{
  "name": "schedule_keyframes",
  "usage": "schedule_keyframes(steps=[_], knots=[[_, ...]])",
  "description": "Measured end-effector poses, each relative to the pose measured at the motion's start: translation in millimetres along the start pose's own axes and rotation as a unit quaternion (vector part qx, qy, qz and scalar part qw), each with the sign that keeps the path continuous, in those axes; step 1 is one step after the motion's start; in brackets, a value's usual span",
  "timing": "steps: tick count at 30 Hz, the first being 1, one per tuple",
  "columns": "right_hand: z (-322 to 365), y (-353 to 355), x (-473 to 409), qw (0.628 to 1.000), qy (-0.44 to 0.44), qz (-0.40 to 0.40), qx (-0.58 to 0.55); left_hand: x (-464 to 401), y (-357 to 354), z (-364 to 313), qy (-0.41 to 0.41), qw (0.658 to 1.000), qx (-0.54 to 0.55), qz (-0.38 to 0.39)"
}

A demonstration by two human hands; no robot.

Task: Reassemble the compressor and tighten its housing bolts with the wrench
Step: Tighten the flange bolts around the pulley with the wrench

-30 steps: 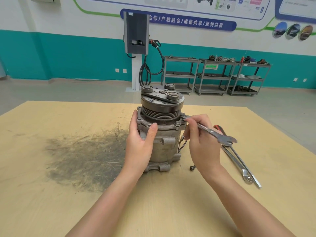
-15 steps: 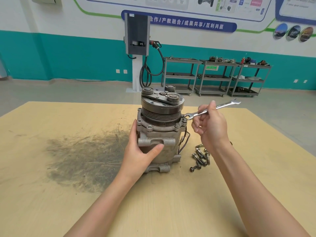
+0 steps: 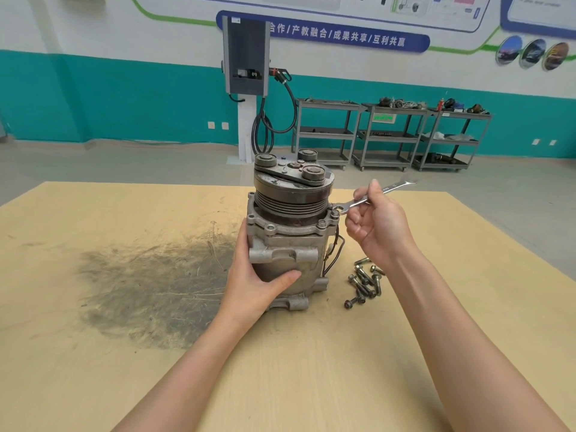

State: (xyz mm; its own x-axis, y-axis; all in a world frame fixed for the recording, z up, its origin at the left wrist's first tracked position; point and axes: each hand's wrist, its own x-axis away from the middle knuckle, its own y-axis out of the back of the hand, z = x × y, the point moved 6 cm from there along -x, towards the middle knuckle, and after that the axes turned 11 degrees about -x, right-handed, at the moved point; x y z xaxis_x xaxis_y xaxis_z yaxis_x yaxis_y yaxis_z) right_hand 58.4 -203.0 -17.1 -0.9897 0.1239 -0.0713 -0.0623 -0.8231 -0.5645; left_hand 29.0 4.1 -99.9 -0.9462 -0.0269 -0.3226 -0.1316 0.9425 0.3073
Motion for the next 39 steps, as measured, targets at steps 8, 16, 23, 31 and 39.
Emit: schedule_keyframes(steps=[8, 16, 23, 31, 39], knots=[[-3, 1, -4, 0.997, -0.051, 0.048, -0.020, -2, 1, 3, -0.003, 1.000, -0.014, -0.008], [-2, -10, -8, 0.995, -0.070, 0.067, 0.036, 0, 0, 0, -0.006, 1.000, 0.010, -0.003], [-6, -4, 5, 0.988, 0.152, -0.013, -0.003, -1, 1, -1, -0.013, 1.000, 0.001, -0.012], [7, -22, 47, 0.822, 0.523, 0.075, 0.213, -2, 1, 0, -0.013, 1.000, 0.002, -0.013], [16, -3, 3, 0.974, 0.224, 0.003, 0.022, -2, 1, 3, -0.010, 1.000, 0.005, -0.012]])
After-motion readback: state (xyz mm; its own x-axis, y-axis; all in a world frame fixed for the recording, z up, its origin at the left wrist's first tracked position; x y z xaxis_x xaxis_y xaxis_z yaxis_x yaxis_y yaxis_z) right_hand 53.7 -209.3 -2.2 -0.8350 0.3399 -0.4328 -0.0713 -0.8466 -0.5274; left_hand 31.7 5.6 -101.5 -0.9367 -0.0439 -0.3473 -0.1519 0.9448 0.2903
